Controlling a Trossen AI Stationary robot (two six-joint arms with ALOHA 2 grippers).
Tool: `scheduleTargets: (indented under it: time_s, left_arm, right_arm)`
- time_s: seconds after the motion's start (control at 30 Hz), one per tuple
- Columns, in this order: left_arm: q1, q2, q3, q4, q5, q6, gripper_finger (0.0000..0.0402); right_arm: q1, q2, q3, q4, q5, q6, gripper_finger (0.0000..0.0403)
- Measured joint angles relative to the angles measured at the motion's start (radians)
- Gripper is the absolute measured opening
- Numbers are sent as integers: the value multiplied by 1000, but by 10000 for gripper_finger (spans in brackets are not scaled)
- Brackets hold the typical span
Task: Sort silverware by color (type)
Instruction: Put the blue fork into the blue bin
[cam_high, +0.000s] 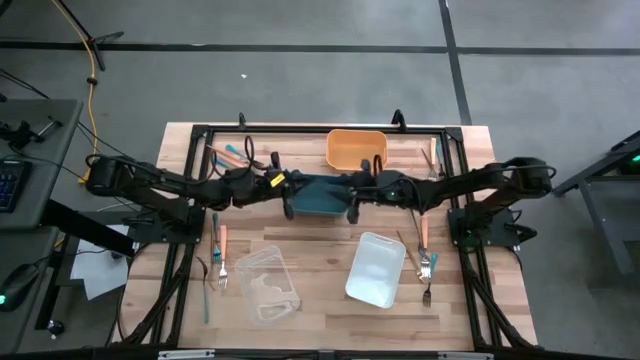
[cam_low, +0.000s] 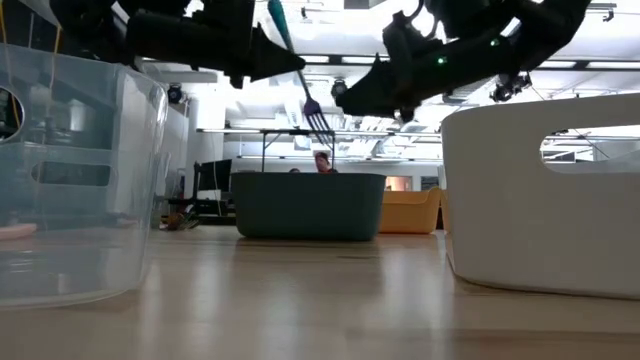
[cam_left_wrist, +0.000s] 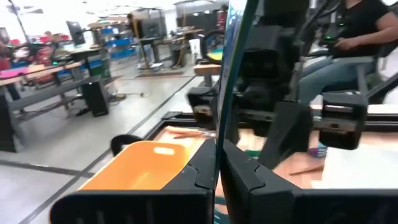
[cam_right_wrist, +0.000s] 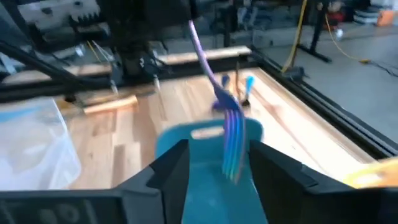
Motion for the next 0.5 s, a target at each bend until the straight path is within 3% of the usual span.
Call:
scheduleTargets:
  time_s: [0.17, 0.3, 0.43, 0.5]
  left_arm:
    - [58, -3, 27, -114, 30, 24, 1]
    - [133, 6, 240, -571, 202, 47, 1]
    - [149, 110, 494, -987, 191, 158, 1]
    - [149, 171, 601, -1096, 175, 214, 1]
  right_arm:
    - [6, -94, 0, -151, 83, -9, 175]
    - [29, -175, 0, -272, 165, -16, 176]
    - [61, -249, -1, -362, 269, -13, 177]
    - [81, -281, -1, -406, 308, -9, 177]
